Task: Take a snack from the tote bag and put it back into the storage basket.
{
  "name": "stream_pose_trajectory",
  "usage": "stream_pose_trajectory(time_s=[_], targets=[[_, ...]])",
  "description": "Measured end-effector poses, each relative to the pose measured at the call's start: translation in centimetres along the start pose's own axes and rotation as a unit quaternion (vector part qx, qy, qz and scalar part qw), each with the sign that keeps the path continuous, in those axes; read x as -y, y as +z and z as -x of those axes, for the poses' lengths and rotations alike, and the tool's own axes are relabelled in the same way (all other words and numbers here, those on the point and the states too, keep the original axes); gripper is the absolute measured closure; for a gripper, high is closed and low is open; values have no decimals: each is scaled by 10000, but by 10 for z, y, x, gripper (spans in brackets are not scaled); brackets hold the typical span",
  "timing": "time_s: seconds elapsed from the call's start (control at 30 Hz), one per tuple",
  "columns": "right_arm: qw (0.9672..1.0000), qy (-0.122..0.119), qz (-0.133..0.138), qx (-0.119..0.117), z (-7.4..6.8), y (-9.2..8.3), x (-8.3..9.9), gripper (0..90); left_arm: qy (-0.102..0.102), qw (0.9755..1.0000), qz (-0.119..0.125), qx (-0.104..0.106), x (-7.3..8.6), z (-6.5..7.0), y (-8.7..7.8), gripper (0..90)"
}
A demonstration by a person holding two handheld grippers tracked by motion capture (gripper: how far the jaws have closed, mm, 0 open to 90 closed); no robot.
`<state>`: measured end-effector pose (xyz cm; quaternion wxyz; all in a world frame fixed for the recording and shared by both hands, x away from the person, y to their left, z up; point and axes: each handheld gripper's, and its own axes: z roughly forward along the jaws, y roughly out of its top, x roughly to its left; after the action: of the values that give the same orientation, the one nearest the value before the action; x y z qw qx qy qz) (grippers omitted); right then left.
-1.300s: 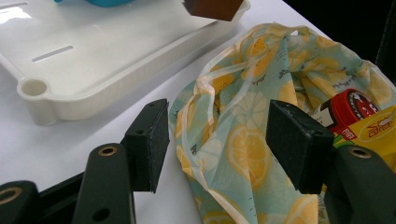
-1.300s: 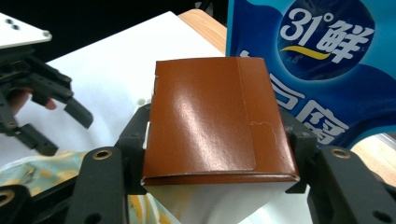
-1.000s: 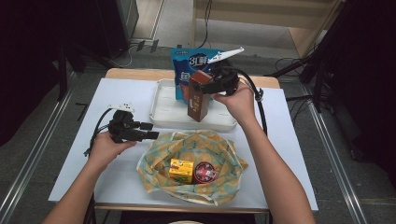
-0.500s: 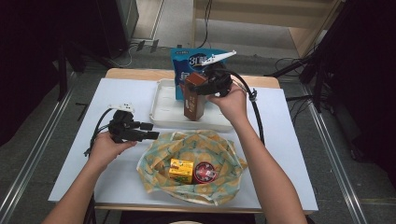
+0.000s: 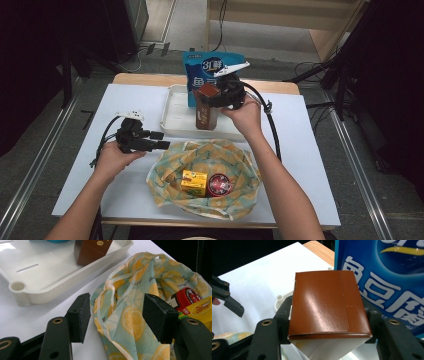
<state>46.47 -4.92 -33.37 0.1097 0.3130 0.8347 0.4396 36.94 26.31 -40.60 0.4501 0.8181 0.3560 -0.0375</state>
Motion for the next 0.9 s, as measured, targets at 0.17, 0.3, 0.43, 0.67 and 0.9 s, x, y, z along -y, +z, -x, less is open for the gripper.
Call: stream_pose_trajectory(time_s=[0.17, 0.3, 0.43, 0.67, 0.9], targets=[[10000, 56, 47, -37, 2, -2, 5, 436, -9, 10000, -15, -8, 0, 0, 0, 399], [10000, 39, 24, -34, 3, -3, 7, 437, -8, 10000, -12, -3, 0, 0, 0, 399], [10000, 75, 12, -40, 5, -8, 11, 438, -10, 10000, -1, -2, 0, -1, 0, 399], [10000, 68, -47, -32, 7, -17, 19, 440, -19, 10000, -20, -7, 0, 0, 0, 399], [9999, 75, -98, -25, 8, -25, 27, 440, -27, 10000, -16, 4, 0, -1, 0, 399]])
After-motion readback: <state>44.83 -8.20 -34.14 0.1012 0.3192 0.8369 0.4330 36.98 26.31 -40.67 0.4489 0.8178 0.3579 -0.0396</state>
